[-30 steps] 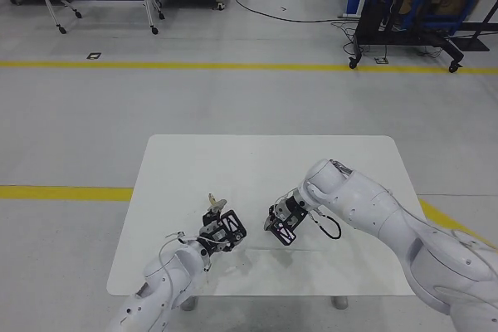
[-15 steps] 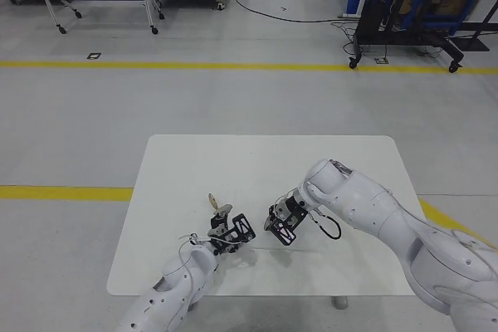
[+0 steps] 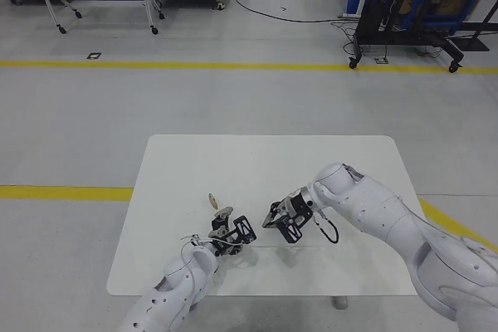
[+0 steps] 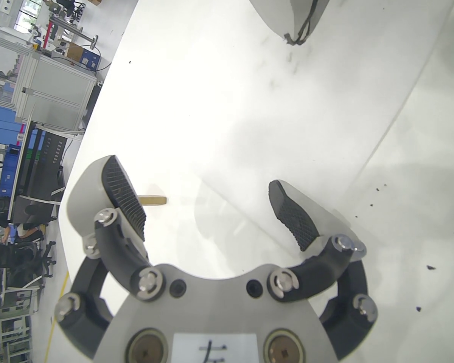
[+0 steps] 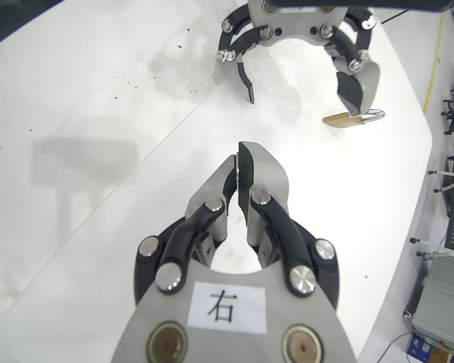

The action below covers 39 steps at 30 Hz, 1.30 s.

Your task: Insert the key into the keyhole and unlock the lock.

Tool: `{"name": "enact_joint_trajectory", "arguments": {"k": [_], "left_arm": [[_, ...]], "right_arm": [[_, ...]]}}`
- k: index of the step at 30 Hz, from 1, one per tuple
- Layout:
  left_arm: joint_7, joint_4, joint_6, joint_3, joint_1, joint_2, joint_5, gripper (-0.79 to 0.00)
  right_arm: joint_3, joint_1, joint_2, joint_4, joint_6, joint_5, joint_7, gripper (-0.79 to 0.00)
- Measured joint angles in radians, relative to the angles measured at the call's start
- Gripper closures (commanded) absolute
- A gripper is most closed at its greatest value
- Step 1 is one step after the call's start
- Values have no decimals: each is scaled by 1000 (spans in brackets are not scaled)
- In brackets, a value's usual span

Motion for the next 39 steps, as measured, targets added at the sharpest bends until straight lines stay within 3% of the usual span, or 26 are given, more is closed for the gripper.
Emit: {"name": "enact_joint_trajectory", "arguments": {"k": [3,17,22,28,39], "left_arm": [[10,-8,18,-1,-6,-2,9,-785],[30,-28,41,-8,-3,-2,11,-785],[119,-167,53,-97,72,17,-45,-785],[207,-320,-29,-280,164,41,-280,-785],[249,-315,-45,-287,171,35,-328,-785]], "right_arm": [[15,-9,17,8,30,18,-45,0],[41,-29,23,16,65,72,-53,0],[102,-50,47,62,138,185,-172,0],[142,-65,72,84,179,267,-245,0],[160,-94,70,54,194,324,-259,0]]}}
